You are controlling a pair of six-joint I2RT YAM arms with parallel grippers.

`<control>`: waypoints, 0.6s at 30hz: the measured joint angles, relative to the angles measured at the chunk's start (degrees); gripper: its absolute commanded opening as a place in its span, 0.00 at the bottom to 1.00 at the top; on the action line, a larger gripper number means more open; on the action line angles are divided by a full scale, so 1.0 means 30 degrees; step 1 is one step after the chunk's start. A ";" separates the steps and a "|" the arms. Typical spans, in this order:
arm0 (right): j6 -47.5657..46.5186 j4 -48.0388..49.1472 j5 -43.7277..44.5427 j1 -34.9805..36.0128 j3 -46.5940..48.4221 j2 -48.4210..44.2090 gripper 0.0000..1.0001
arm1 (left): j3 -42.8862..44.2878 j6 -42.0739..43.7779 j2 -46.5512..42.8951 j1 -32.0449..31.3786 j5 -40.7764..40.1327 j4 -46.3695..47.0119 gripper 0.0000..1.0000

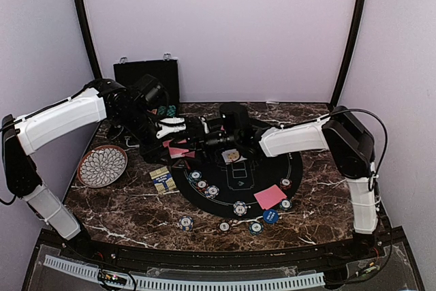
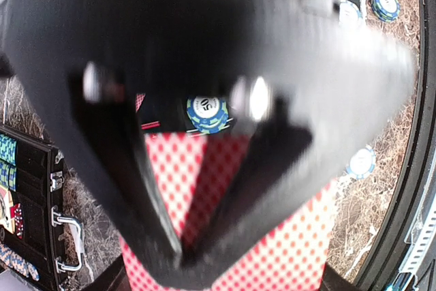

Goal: Distribute texas hold em gaming equipment

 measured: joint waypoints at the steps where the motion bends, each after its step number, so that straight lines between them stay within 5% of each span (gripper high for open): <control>1: -0.0146 -0.0073 0.0000 -0.0058 -0.0124 -0.0124 0.50 | 0.0000 0.0000 0.0007 0.0000 0.0000 0.0000 0.00; 18: -0.0678 -0.1253 0.0262 -0.0474 -0.1851 -0.2448 0.34 | 0.0000 0.0000 0.0029 0.0000 -0.0007 -0.0007 0.00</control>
